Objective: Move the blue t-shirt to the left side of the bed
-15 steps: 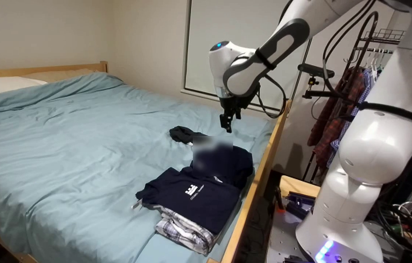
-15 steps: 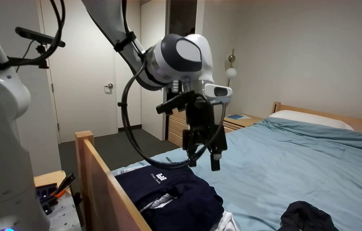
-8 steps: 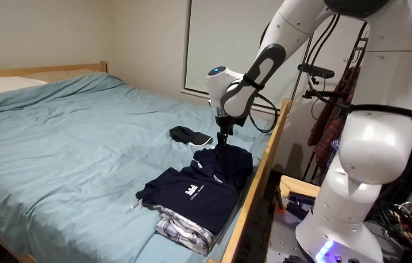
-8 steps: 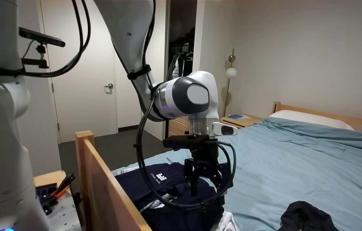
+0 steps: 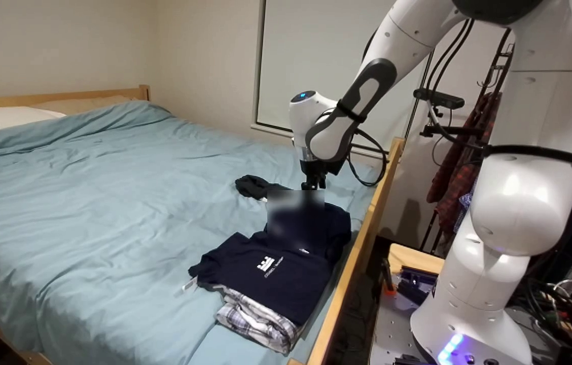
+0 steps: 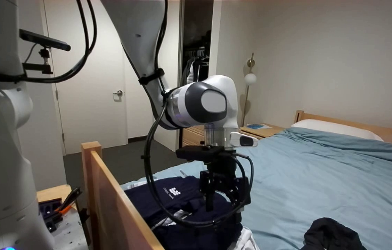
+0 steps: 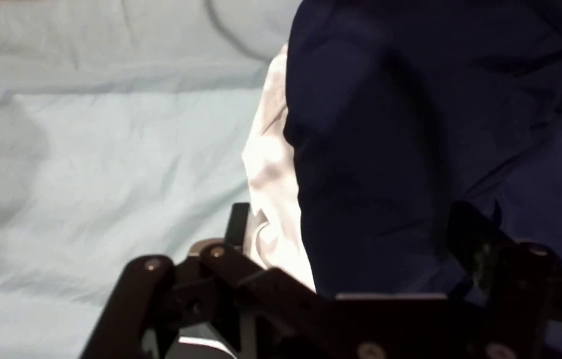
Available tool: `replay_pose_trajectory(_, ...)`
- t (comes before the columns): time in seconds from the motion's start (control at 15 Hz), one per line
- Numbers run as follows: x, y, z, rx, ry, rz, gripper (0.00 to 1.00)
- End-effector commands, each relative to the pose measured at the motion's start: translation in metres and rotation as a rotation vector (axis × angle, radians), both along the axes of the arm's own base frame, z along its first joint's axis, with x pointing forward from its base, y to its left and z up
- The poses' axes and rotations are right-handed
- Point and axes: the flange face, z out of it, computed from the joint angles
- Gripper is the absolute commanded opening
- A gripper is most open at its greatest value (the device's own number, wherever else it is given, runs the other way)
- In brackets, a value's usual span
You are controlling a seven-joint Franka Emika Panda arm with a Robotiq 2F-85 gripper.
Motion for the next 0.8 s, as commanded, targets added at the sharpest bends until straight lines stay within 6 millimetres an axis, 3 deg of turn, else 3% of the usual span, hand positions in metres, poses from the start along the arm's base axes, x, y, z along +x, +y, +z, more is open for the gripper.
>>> replay_pose_trajectory(0.0, -0.008, -0.008, -0.012, 0.077, -0.007, -0.081, 1.0)
replay_pose_trajectory(0.4, -0.005, -0.031, -0.031, 0.024, -0.039, -0.042, 1.0)
replay_pose_trajectory(0.73, 0.009, -0.025, -0.059, 0.099, -0.194, 0.109, 1.0)
